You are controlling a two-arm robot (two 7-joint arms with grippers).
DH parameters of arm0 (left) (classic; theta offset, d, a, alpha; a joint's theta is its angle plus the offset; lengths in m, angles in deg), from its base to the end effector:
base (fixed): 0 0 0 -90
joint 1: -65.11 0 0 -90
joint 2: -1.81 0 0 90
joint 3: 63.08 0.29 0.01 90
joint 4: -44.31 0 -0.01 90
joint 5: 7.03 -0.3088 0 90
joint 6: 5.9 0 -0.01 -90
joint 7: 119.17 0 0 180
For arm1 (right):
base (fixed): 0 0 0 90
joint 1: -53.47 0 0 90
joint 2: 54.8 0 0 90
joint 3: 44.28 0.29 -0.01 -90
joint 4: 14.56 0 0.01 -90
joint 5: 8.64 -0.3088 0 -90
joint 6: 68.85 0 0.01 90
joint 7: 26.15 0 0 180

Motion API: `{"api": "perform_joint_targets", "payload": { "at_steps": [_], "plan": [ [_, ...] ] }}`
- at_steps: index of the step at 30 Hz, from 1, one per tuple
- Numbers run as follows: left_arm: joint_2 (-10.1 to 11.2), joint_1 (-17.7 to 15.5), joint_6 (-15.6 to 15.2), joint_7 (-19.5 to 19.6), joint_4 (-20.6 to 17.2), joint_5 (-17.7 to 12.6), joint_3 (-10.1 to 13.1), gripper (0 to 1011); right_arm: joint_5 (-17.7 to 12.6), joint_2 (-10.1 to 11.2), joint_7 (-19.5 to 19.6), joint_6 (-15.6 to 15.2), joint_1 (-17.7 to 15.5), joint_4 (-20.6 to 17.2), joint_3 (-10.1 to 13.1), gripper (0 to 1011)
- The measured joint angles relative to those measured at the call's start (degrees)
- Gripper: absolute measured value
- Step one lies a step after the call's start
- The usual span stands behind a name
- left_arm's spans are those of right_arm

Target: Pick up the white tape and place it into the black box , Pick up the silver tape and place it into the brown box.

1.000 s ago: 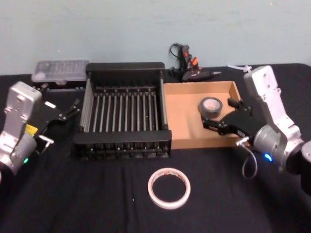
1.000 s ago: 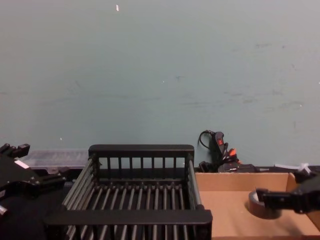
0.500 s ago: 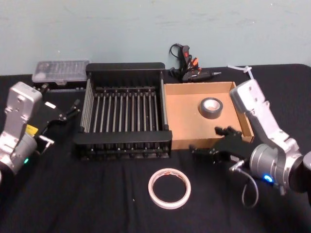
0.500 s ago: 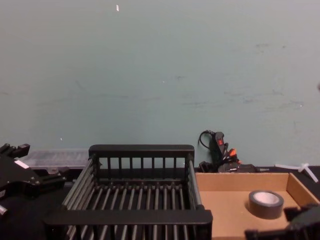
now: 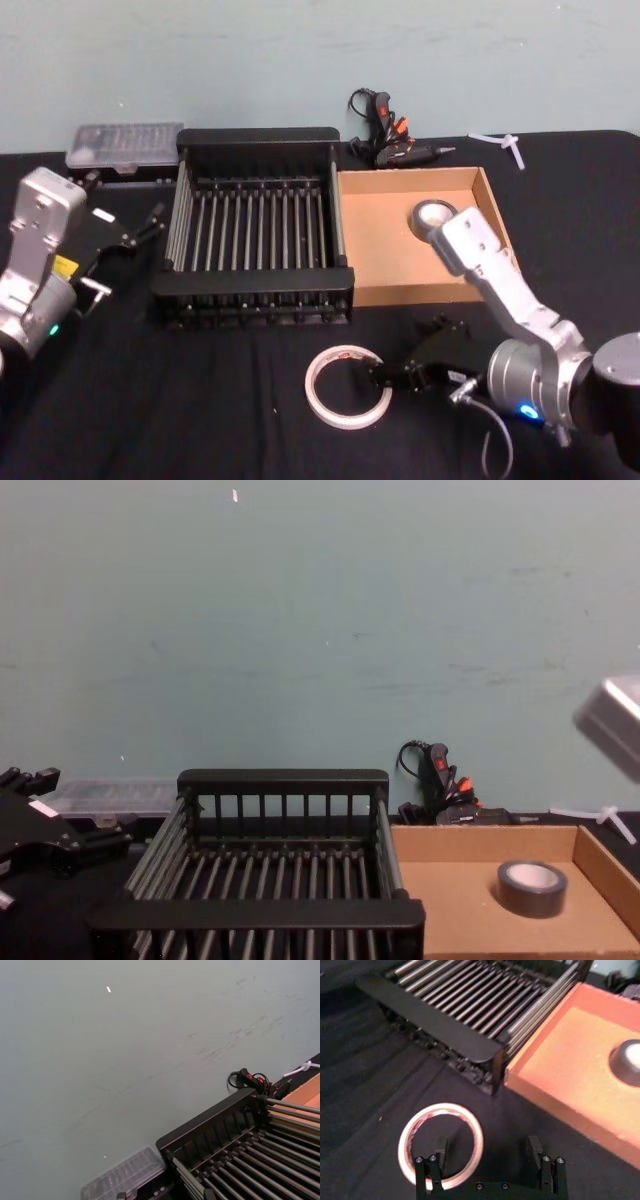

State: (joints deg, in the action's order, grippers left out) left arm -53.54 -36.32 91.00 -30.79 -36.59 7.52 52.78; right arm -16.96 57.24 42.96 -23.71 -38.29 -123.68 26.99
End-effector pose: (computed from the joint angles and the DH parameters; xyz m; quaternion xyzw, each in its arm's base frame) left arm 0.3581 0.0827 -0.3023 0.1416 -0.1324 0.5800 0.7913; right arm 0.2900 0.0183 -0.2350 -0.2853 0.1397 -0.4065 0.8566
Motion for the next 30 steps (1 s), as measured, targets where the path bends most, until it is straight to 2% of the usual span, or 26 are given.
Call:
{"api": "perform_joint_targets", "payload": {
  "at_steps": [11,30],
  "plan": [
    [0.0,0.0,0.0,0.0,0.0,0.0,0.0,1001,0.9,-0.7,-0.9,-1.1,-0.5,0.1,-1.2,1002],
    [0.0,0.0,0.0,0.0,0.0,0.0,0.0,1001,1.9,-2.3,-2.0,-0.6,1.3,3.3,-2.8,1003]
  ]
}}
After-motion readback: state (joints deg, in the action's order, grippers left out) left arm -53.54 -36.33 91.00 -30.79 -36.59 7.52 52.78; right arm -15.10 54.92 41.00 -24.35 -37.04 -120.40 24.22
